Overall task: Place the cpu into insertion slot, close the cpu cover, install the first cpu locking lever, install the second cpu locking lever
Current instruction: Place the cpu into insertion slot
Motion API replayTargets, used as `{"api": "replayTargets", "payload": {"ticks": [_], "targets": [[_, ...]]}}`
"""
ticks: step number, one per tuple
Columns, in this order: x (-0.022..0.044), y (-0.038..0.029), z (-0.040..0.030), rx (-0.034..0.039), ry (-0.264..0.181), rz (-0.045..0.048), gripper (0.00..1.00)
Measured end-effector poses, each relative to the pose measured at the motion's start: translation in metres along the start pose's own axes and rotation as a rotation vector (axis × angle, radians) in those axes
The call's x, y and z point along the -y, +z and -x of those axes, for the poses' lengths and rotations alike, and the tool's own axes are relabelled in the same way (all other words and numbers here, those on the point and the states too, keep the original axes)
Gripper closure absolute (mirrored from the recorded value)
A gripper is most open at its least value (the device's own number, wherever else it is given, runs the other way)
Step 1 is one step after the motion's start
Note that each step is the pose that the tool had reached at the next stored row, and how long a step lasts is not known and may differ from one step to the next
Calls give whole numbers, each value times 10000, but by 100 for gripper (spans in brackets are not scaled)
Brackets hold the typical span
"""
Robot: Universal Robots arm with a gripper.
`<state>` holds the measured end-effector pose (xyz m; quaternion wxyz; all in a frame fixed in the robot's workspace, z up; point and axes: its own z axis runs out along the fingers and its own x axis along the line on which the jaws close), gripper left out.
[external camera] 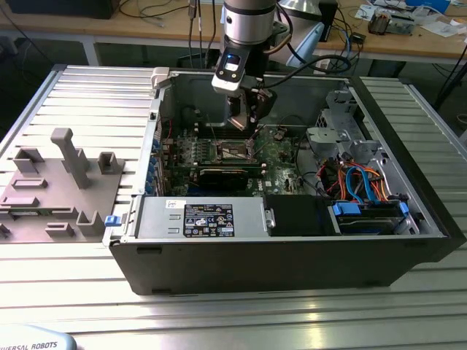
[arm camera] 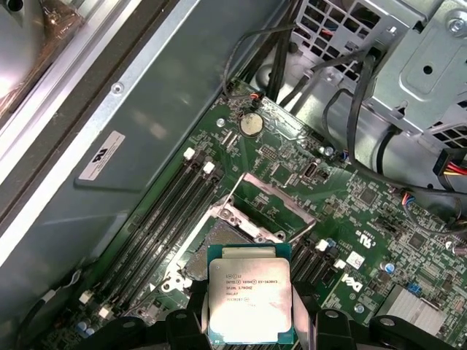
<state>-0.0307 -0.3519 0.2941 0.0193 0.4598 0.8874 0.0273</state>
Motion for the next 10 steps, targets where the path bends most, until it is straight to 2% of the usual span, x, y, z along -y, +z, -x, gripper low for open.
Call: {"api": "replayTargets", "payload": {"ticks": [5,7,8,10], "targets": [[0,1,0,4,60,-1,46],[1,8,0,23,340,-4,46],[1,14,0,42,639,-5,46],[1,15,0,46,691,-6,46]]}}
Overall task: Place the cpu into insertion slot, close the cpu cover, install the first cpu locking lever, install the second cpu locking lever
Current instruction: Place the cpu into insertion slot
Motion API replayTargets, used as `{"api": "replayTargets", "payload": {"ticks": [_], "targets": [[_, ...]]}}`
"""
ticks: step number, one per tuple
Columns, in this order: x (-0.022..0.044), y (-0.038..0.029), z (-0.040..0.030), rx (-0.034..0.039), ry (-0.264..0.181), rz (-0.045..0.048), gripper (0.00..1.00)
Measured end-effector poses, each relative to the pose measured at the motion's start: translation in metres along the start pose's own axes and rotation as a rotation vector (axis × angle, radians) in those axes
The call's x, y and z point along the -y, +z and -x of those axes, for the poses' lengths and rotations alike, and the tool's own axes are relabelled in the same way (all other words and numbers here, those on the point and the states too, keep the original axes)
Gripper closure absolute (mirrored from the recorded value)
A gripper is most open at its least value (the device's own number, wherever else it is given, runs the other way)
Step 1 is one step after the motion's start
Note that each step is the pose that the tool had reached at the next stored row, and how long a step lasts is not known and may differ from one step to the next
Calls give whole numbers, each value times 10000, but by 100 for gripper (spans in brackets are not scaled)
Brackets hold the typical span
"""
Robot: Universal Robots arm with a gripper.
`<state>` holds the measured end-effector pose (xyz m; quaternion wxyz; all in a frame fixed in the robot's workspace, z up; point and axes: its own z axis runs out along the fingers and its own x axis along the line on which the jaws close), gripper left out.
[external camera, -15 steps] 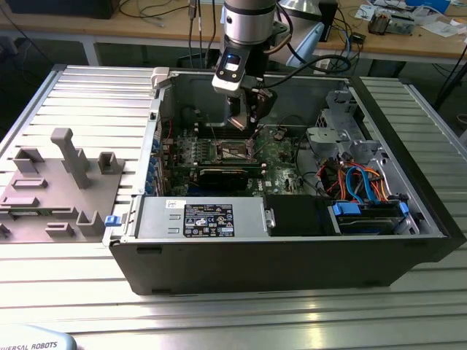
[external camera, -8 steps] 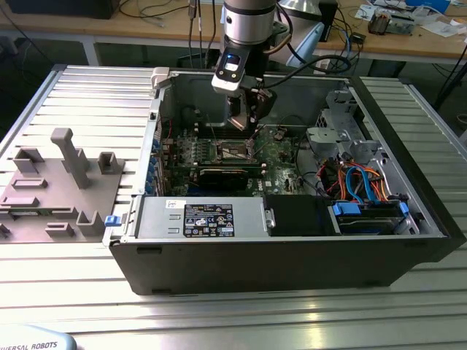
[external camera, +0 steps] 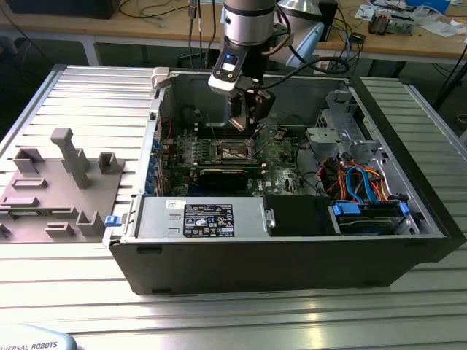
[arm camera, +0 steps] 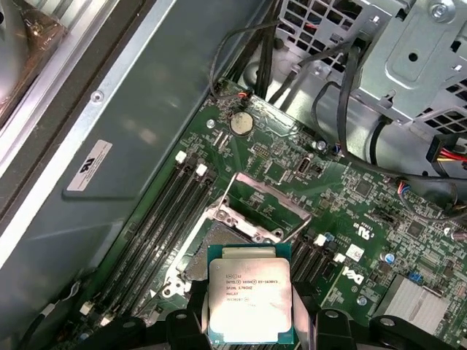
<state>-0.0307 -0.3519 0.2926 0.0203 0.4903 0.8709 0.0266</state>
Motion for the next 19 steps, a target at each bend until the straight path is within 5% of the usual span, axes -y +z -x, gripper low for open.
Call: {"api": "replayTargets", "payload": {"ticks": [19], "targets": [[1,12,0,42,636,-6,46]]}}
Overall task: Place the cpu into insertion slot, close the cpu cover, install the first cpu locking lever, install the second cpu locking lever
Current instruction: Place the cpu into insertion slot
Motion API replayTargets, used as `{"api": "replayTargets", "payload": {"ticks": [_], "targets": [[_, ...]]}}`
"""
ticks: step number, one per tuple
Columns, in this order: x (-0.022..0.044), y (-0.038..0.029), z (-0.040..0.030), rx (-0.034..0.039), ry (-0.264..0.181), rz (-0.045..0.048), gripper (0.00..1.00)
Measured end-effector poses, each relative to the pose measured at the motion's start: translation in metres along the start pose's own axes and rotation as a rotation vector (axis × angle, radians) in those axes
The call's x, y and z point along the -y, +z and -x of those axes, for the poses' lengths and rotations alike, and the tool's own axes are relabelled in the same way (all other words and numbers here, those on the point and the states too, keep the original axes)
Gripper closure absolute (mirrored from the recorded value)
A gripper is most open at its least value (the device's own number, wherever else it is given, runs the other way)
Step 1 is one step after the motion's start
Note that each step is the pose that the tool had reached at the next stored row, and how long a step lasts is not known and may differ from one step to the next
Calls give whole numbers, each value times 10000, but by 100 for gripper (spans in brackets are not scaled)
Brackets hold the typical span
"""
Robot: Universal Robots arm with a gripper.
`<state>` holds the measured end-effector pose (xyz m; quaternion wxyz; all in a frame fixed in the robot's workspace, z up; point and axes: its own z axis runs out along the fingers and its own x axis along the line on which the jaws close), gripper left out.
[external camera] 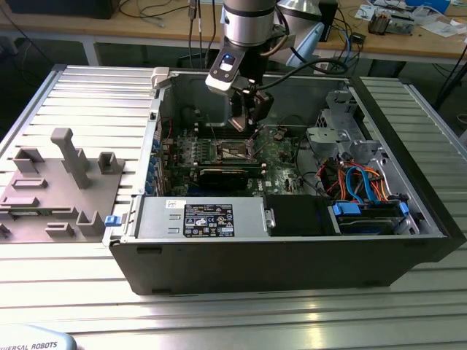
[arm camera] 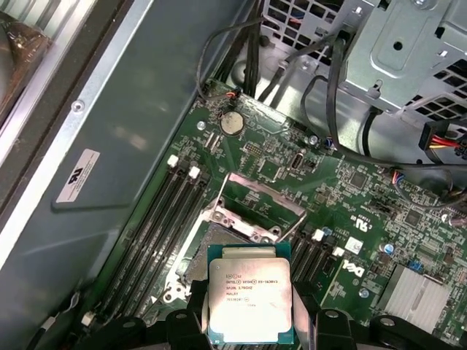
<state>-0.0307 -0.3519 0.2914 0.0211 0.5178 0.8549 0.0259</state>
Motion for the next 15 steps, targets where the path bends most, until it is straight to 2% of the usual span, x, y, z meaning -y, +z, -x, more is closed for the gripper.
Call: {"api": "replayTargets", "payload": {"ticks": [15], "targets": [[0,8,0,31,468,-5,46]]}}
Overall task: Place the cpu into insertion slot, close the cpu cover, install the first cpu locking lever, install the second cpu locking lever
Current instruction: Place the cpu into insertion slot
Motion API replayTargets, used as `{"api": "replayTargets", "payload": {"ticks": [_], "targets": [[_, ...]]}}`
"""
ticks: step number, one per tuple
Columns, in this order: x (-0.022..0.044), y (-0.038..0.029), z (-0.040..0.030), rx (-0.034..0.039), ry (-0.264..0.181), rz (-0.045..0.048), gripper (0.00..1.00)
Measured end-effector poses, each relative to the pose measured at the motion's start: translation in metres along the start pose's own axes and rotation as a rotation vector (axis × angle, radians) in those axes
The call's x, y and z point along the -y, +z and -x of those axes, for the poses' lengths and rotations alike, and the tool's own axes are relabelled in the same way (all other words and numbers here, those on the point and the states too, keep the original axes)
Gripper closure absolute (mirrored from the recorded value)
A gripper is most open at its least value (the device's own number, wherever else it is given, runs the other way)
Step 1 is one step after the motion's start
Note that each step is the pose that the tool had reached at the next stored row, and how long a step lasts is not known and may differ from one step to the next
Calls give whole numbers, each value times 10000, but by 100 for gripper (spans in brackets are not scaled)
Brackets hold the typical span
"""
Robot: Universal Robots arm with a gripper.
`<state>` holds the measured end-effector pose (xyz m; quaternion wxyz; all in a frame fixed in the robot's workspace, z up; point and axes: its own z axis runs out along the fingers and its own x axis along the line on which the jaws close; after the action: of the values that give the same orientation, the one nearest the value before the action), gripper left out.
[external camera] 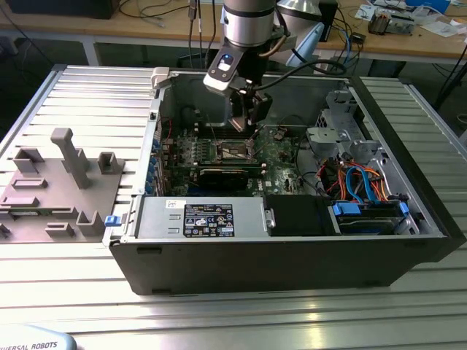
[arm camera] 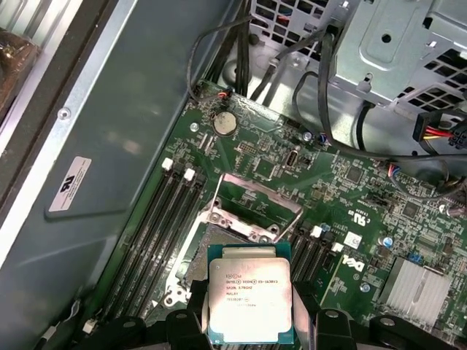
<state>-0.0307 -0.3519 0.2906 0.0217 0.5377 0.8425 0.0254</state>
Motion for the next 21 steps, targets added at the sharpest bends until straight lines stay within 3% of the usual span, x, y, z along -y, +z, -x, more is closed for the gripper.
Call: {"api": "replayTargets", "payload": {"ticks": [21], "targets": [[1,12,0,43,650,-6,46]]}}
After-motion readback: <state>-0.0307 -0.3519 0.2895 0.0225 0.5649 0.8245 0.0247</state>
